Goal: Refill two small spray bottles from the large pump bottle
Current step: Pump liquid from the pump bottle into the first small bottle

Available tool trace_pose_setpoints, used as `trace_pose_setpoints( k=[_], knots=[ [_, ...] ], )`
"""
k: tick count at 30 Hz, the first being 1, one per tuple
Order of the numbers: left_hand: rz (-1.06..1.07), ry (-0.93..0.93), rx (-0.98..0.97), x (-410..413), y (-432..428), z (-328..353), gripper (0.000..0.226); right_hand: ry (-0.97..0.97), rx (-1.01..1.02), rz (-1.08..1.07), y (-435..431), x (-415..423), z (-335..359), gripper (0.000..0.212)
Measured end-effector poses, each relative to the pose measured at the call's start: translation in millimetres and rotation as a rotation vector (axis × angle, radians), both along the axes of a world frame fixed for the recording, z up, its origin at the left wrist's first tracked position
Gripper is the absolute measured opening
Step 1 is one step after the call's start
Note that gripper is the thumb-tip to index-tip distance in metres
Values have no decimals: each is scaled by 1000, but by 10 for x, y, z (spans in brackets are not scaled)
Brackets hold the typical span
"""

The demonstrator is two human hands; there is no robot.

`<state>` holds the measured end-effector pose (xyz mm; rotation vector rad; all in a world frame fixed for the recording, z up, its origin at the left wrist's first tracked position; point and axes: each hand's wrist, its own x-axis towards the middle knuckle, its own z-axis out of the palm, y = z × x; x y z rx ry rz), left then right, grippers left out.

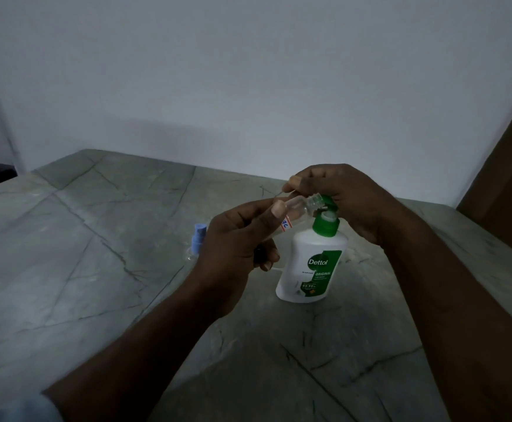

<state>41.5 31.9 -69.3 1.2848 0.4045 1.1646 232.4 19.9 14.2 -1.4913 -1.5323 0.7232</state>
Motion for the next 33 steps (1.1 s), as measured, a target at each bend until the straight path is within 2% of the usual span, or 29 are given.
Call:
trace_pose_setpoints(
  k=[5,12,15,20,29,33],
  knots=[
    [-13,0,-3,-2,3,-21,47,138,-80,-3,34,-6,-100,19],
    [-10,6,-15,-7,-7,-17,44,-26,-39,-2,19,27,-15,22],
    [-3,6,-6,3,-16,1,47,5,-14,8,20,40,-2,20],
    [15,12,-2,-2,-15,-9,46,100,-86,16,53,38,-101,19],
    [-10,3,1,2,-17,-11,41,-18,-17,6,-14,8,28,20],
    [5,10,31,10,-21,-13,37,170,-60,31,-29,-16,-19,25]
  ],
)
